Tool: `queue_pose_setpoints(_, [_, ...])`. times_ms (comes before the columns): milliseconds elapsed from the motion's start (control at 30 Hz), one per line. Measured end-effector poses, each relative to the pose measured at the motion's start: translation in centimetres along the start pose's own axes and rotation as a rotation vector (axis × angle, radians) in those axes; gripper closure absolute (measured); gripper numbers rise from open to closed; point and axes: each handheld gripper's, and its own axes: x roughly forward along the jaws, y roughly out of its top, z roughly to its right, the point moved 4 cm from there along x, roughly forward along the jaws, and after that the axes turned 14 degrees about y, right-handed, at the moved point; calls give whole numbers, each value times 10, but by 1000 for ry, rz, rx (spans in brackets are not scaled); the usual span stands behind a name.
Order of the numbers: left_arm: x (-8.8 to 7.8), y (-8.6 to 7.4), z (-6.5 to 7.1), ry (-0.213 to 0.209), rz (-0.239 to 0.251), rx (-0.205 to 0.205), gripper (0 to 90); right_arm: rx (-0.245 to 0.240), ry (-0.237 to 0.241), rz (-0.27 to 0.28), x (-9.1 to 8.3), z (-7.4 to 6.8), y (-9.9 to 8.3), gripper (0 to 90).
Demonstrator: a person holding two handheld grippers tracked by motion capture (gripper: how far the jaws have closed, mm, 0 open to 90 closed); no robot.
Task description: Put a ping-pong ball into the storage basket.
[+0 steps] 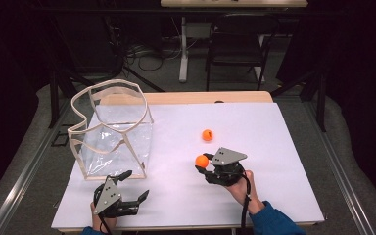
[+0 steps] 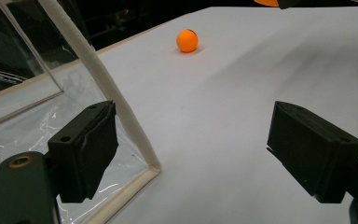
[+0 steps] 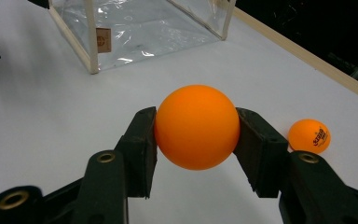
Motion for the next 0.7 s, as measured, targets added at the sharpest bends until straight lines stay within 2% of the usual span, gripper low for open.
queue_pose_setpoints(700, [0,0,-1,-4,3,-4,159,1,11,5,9,4,8,511])
